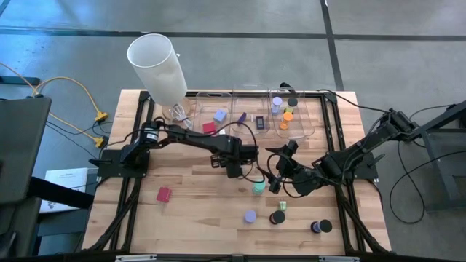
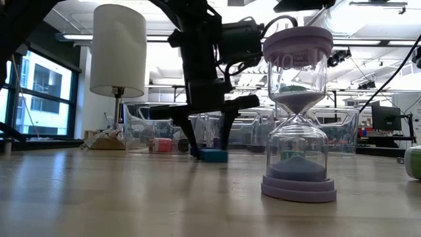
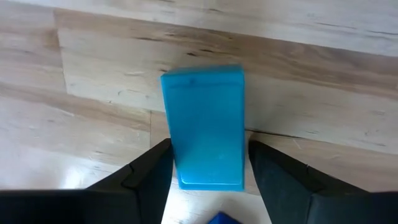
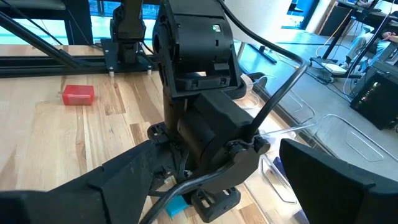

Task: Pick & Place Office items
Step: Put the light blue digital clock into the middle transparent bin

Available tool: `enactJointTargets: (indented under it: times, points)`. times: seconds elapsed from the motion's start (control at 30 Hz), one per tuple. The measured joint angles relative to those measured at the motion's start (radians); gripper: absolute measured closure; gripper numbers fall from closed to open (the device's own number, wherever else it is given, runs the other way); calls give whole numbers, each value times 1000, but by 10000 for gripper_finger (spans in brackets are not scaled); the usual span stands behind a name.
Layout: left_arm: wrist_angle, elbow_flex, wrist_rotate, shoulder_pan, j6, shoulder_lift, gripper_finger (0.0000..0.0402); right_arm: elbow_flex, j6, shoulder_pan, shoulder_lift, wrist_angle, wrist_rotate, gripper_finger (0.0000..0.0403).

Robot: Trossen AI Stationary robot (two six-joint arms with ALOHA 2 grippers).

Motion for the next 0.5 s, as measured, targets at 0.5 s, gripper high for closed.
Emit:
enactJointTargets:
  times: [0.5]
  points:
    - [9, 0, -45, -12, -67, -1, 255, 0, -1, 0, 0, -2, -1, 71]
